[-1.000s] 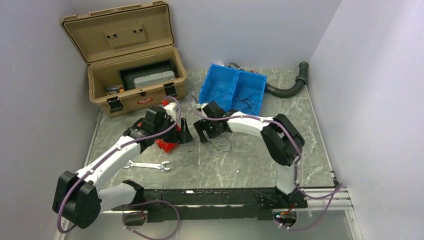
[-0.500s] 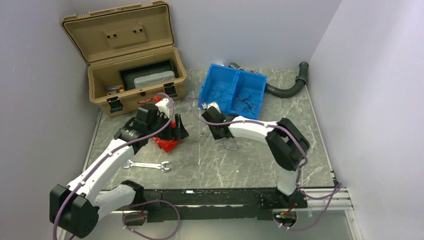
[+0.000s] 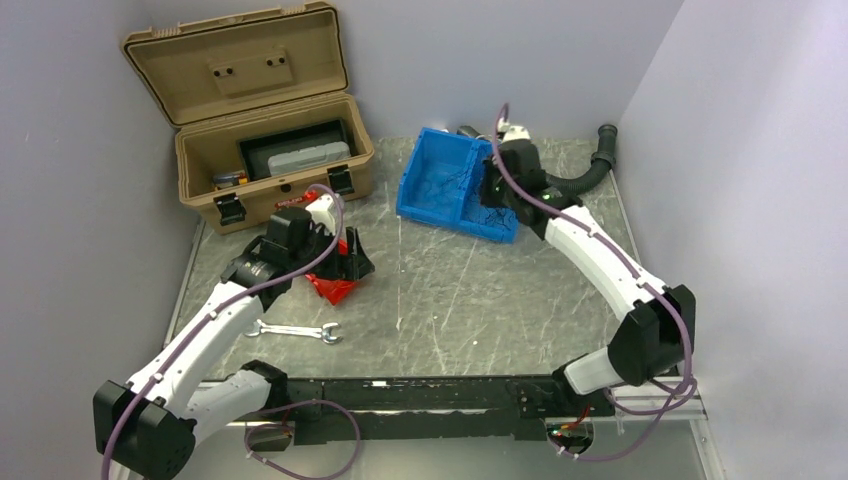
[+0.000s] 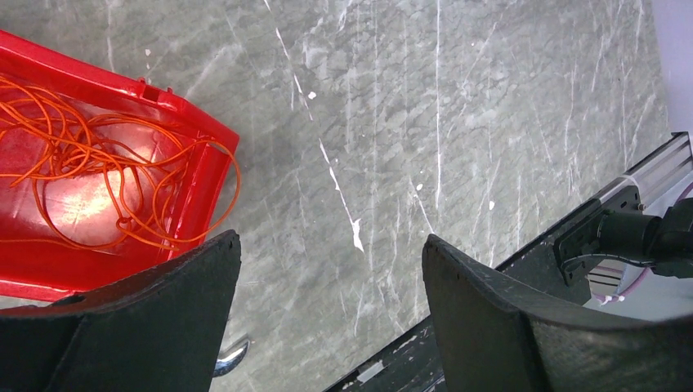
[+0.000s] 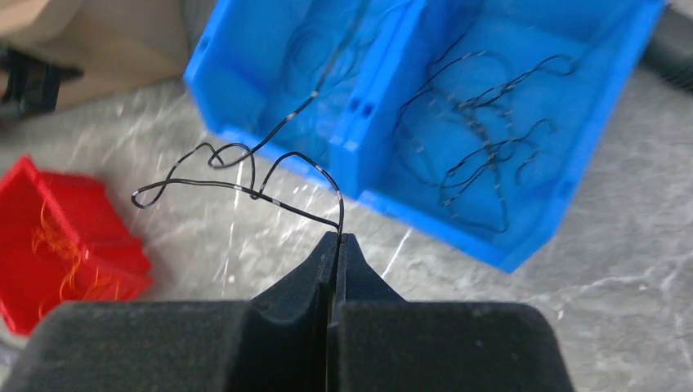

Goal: Untangle the cables

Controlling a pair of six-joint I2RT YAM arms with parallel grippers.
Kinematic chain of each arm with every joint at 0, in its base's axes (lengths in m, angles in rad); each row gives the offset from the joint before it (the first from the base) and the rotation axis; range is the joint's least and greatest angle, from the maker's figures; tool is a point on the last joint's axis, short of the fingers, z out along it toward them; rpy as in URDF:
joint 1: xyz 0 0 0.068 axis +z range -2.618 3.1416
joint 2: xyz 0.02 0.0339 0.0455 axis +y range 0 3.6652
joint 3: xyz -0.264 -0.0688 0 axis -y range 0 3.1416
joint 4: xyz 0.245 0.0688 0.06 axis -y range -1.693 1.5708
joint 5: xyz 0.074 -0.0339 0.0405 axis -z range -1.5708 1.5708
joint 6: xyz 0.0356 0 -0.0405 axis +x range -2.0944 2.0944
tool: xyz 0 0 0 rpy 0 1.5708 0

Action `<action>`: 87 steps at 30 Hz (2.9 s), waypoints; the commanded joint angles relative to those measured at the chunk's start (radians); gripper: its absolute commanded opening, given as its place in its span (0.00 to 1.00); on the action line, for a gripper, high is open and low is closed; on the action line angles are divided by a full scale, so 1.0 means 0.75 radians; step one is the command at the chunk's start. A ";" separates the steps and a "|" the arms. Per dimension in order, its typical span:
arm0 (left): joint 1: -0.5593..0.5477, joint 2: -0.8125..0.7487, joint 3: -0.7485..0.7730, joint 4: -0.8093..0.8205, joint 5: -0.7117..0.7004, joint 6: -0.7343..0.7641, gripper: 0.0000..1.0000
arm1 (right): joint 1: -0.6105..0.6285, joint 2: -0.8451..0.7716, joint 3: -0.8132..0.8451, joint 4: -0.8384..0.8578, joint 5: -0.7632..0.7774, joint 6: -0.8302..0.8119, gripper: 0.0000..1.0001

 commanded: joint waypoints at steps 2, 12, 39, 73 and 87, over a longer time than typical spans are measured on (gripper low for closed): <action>0.007 -0.020 0.058 0.015 0.007 0.010 0.85 | -0.219 0.096 0.105 0.014 -0.139 0.114 0.00; 0.007 -0.040 0.077 -0.015 -0.032 0.025 0.90 | -0.377 0.494 0.204 0.226 -0.112 0.469 0.00; 0.008 -0.136 0.069 0.010 -0.217 0.099 0.99 | -0.264 0.451 0.491 -0.034 0.165 0.268 0.90; -0.022 -0.357 -0.772 1.055 -0.618 0.199 0.99 | -0.301 -1.101 -1.542 1.230 0.537 -0.276 1.00; -0.021 -0.361 -0.773 1.106 -0.808 0.232 0.99 | -0.346 -0.598 -1.629 1.898 0.553 -0.346 0.99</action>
